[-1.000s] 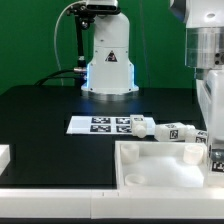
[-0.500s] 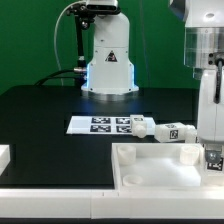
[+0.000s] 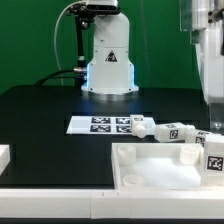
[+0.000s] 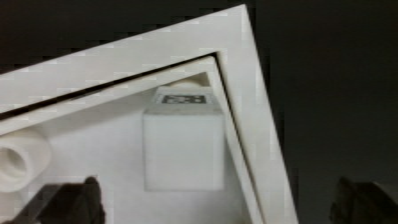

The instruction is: Assemble square table

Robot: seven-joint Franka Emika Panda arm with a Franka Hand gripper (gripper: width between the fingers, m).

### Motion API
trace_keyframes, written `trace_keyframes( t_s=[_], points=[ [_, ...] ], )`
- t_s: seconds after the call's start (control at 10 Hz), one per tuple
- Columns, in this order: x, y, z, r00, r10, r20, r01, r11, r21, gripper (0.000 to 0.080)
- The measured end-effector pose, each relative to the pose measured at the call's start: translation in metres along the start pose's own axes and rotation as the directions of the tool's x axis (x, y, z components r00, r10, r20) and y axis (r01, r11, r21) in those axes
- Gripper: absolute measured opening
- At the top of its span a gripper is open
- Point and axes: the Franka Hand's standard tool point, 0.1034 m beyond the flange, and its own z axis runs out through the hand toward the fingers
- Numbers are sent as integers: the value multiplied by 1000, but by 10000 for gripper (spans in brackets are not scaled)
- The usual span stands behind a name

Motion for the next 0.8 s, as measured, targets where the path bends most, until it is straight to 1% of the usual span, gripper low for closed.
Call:
trace_keyframes(
  t_s=[0.4,0.6,0.7,0.8],
  points=[
    [0,0,0,1000,-1,0,1,1000,0,648],
    [-2,0,-2,999,-38,3,38,999,2,648],
    [-7,4,-12,999,-49,15,49,999,7,648],
    [-12,17,-21,998,-65,26,65,998,1,648]
  ],
)
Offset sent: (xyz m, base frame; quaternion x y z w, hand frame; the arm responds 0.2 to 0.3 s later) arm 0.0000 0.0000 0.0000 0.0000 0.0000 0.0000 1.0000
